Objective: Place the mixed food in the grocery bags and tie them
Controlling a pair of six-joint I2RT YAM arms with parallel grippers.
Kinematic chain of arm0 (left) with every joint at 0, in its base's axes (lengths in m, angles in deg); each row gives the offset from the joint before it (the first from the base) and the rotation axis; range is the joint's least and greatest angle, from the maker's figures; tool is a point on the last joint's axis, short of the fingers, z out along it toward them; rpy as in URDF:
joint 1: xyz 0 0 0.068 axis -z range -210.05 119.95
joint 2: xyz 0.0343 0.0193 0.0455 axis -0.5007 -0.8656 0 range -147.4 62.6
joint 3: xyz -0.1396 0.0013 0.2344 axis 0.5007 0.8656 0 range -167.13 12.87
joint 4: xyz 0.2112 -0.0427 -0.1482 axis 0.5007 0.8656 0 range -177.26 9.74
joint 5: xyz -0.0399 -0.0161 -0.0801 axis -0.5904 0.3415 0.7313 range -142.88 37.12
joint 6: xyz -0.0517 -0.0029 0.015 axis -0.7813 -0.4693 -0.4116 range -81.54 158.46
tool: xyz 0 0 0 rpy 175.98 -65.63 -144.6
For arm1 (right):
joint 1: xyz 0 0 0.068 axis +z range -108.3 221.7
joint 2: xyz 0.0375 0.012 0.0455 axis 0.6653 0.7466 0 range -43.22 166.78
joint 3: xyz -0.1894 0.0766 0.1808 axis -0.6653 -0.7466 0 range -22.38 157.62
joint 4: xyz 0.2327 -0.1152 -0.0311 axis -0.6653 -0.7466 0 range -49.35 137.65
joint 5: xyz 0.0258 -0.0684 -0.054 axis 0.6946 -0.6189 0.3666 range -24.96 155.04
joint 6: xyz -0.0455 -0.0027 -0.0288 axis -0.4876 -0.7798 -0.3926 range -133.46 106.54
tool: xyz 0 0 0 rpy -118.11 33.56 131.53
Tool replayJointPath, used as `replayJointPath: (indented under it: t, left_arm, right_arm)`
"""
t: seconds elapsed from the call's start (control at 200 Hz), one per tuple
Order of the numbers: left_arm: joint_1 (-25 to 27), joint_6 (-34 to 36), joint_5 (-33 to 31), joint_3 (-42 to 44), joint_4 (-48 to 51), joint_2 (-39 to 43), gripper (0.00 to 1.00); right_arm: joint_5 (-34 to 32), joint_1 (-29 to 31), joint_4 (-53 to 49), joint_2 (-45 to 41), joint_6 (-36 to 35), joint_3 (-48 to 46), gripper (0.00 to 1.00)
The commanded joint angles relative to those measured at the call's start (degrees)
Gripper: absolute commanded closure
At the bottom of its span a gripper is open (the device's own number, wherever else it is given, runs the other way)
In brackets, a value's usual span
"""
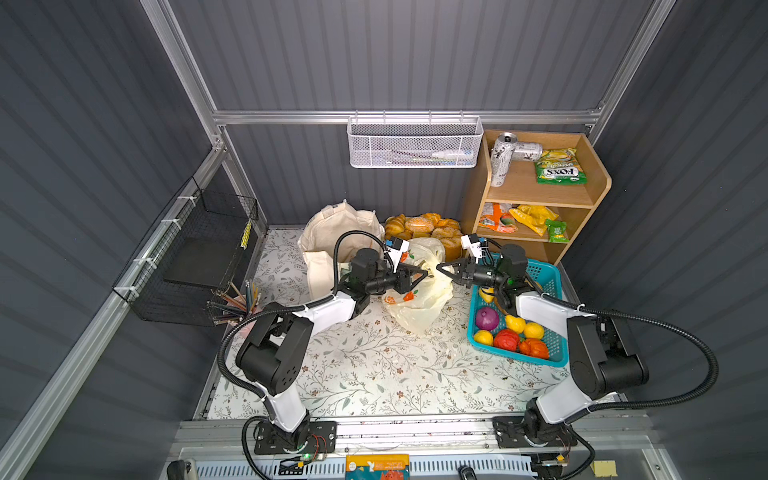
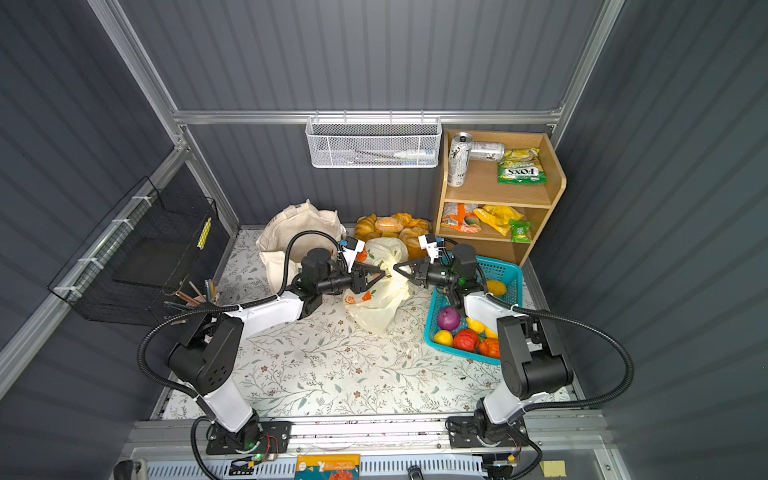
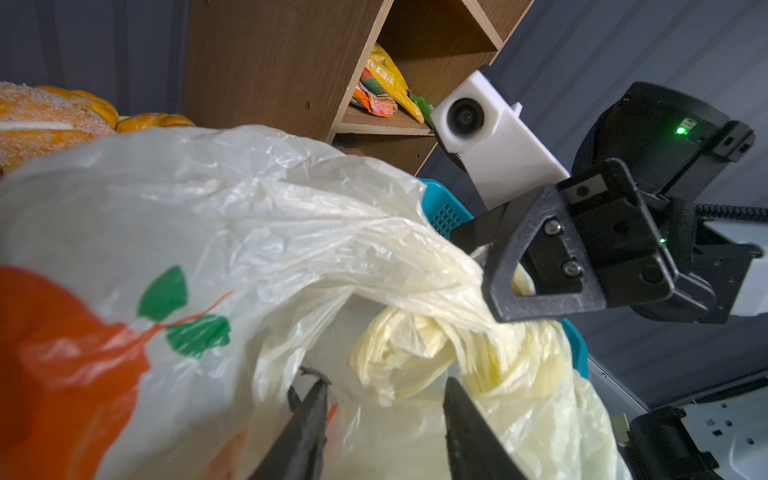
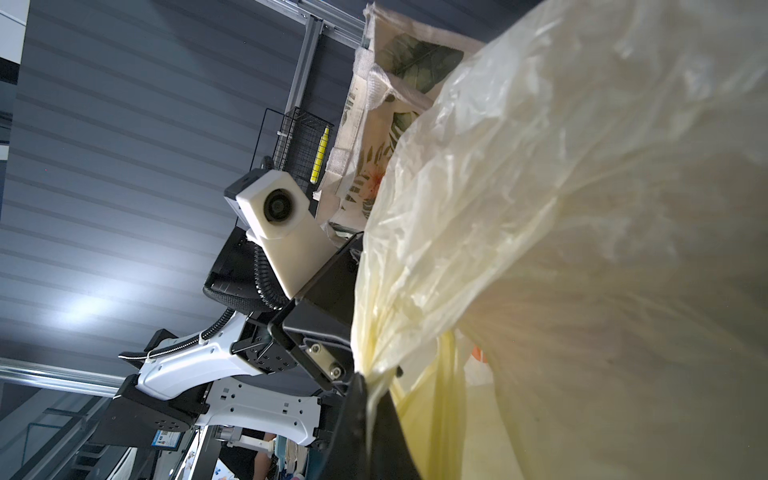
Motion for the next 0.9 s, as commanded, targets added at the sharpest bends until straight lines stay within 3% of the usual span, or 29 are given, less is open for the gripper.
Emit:
replayJointPath:
  t: [0.0, 0.33, 0.46, 0.595, 0.655, 0.725, 0.78, 0.895]
  left_arm:
    - [-0.45, 0.23, 0.83, -3.34, 0.93, -1.81, 0.54]
    - [0.01, -1.32, 2.27, -6.89, -0.89, -4.50, 0.59]
    - [0.01, -2.21, 2.48, -6.75, -2.46, -4.63, 0.75]
    - [0.01, -2.58, 2.43, -6.19, -3.07, -4.18, 1.00]
    - [0.01, -2.87, 2.15, -5.93, -3.06, -3.84, 1.00]
    - [0.01, -2.94, 1.83, -5.83, -2.68, -3.73, 1.00]
    - [0.01, -2.61, 1.12, -5.58, -2.14, -3.36, 1.00]
    - [0.03, -0.94, 0.37, -5.63, 0.67, -2.98, 1.00]
  right_arm:
    - [0.59, -0.19, 1.69, 0.54, 0.11, 0.01, 1.00]
    - [0.56, -0.17, 2.38, 0.81, 0.46, -0.37, 1.00]
    - [0.49, -0.19, 2.32, 0.89, 0.44, -0.51, 1.00]
    - [0.33, -0.19, 2.45, 0.89, 0.63, -0.40, 1.00]
    - [0.37, -0.19, 2.31, 0.70, 0.72, -0.17, 1.00]
    - [-0.20, -0.95, 1.43, -0.16, 0.50, -0.38, 0.72]
    - [-0.71, -1.89, -0.05, -1.85, -0.16, -1.13, 0.56]
    - [-2.12, -4.49, -7.65, -7.21, -4.66, -3.16, 0.46]
